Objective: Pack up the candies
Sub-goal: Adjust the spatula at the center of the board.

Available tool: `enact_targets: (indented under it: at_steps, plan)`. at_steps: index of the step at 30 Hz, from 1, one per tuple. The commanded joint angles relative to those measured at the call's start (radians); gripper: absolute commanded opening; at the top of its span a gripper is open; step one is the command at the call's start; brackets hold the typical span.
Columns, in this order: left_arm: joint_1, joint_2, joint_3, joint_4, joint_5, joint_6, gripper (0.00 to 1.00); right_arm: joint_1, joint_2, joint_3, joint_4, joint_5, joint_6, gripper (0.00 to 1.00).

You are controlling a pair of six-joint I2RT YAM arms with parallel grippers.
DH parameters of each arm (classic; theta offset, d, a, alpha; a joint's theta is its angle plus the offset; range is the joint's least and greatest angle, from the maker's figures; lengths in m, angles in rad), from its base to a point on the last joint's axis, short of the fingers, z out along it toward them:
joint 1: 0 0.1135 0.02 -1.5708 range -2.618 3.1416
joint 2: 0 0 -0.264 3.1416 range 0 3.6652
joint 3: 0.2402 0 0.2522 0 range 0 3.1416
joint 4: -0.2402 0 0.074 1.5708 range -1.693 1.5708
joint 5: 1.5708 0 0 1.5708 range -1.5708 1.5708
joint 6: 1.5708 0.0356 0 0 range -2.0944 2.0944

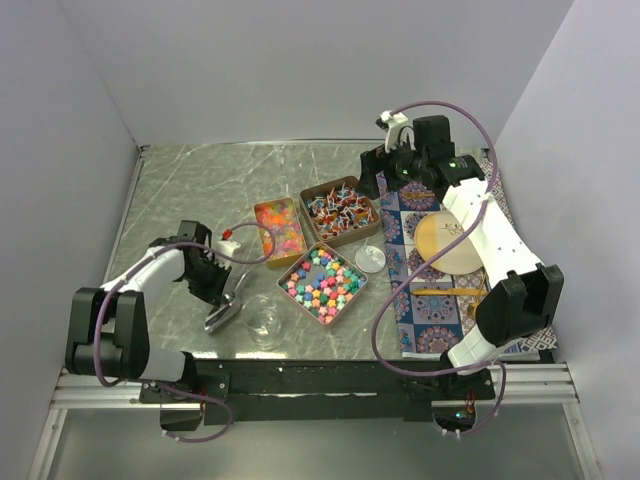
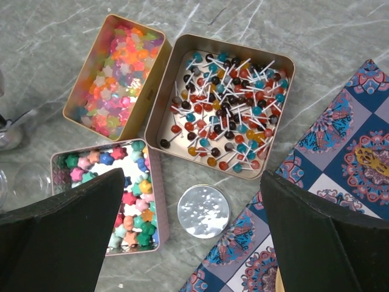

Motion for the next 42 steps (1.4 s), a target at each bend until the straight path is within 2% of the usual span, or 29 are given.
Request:
enact_targets:
  at_steps: [1,4,7,11,17,21,24,25,27,28,33,36,37,40,42]
  plan:
    - [-0.002,-0.050,-0.002,0.004,-0.050,-0.019,0.07,0.007,-0.040,-0.019,0.025,0.015,-0.027,1.00]
    - [-0.002,-0.071,-0.001,0.005,-0.059,-0.025,0.01,0.007,-0.040,-0.014,0.025,0.009,-0.027,1.00]
    - [0.005,-0.094,0.010,0.020,-0.050,-0.028,0.01,0.007,-0.039,0.002,0.012,-0.004,-0.046,1.00]
    - [0.013,-0.157,0.036,0.040,-0.030,0.009,0.01,0.004,-0.034,0.021,-0.039,-0.083,-0.154,1.00]
    - [0.027,-0.291,0.031,0.025,0.096,0.184,0.01,0.011,0.004,0.101,-0.179,-0.279,-0.414,1.00]
    - [0.027,-0.326,-0.005,0.080,0.126,0.271,0.01,0.017,0.050,0.147,-0.214,-0.299,-0.446,0.98]
    - [0.027,-0.285,0.028,0.105,0.114,0.309,0.01,0.033,0.045,0.142,-0.220,-0.310,-0.477,0.97]
    - [0.027,-0.248,0.088,0.091,0.119,0.320,0.01,0.042,0.044,0.142,-0.241,-0.310,-0.536,0.97]
    - [0.027,-0.211,0.169,0.022,0.151,0.363,0.01,0.068,0.053,0.168,-0.284,-0.296,-0.615,0.97]
    - [0.027,-0.169,0.257,-0.007,0.163,0.380,0.01,0.091,0.055,0.174,-0.300,-0.294,-0.667,0.95]
    - [0.027,0.008,0.513,-0.252,0.254,0.466,0.01,0.155,0.061,0.187,-0.226,-0.307,-0.716,0.91]
    - [0.025,0.088,0.602,-0.296,0.272,0.458,0.01,0.180,0.091,0.223,-0.191,-0.333,-0.664,0.87]
    - [0.025,0.102,0.616,-0.296,0.277,0.452,0.01,0.178,0.102,0.233,-0.186,-0.348,-0.602,0.85]
    - [0.019,0.119,0.598,-0.296,0.231,0.460,0.01,0.180,0.111,0.213,-0.145,-0.400,-0.490,0.83]
    - [0.021,0.117,0.553,-0.273,0.180,0.478,0.01,0.186,0.061,0.126,-0.092,-0.396,-0.454,0.84]
